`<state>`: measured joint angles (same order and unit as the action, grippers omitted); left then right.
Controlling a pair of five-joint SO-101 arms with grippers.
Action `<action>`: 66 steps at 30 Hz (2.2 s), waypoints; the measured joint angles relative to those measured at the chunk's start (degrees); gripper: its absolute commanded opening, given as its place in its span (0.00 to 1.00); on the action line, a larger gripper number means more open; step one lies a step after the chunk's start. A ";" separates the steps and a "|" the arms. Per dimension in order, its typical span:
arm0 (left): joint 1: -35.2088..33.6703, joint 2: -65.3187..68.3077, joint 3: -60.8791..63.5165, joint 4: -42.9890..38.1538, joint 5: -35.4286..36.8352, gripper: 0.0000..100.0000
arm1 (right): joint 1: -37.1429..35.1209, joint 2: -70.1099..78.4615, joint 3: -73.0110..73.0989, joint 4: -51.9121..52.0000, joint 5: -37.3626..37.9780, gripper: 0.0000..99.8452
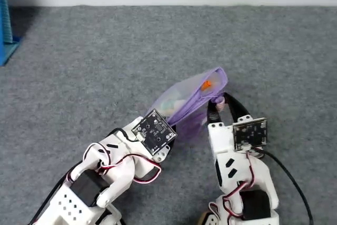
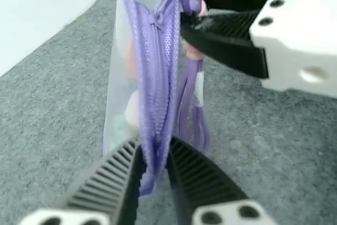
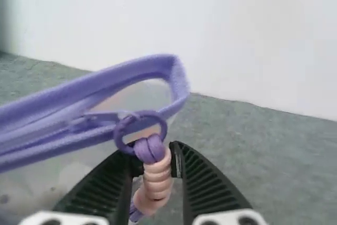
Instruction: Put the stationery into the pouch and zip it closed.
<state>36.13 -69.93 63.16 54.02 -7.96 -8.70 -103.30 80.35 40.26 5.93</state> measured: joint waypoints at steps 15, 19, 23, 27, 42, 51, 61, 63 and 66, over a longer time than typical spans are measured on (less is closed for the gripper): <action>0.00 0.00 -0.09 0.62 0.00 0.01 | 14.95 0.00 0.62 -8.09 5.01 0.01; 0.09 0.00 -0.09 0.62 0.00 0.01 | 17.14 0.00 4.75 -13.71 8.26 0.01; 0.09 -0.70 0.00 0.62 0.00 0.01 | 19.60 -0.44 8.88 -19.43 11.43 0.01; 0.09 -6.68 0.18 3.69 0.00 0.01 | 21.98 -0.62 9.23 -20.13 11.78 0.01; -2.99 -23.03 0.26 12.84 1.58 0.03 | 24.35 -0.09 9.32 -17.14 11.87 0.08; -7.12 -23.47 0.26 12.84 5.98 0.21 | 20.92 -0.26 0.18 5.27 9.58 0.25; -22.68 -25.58 0.26 14.68 7.91 0.21 | 3.78 -1.05 3.25 11.96 3.96 0.25; -24.44 -28.13 0.26 16.09 8.09 0.22 | -0.62 -0.79 5.54 9.93 2.90 0.25; -26.11 -32.53 0.26 18.99 8.09 0.22 | -5.54 -0.26 8.70 8.00 1.58 0.25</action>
<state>10.02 -102.46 63.43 73.01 0.13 -14.24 -103.56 89.05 48.26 7.52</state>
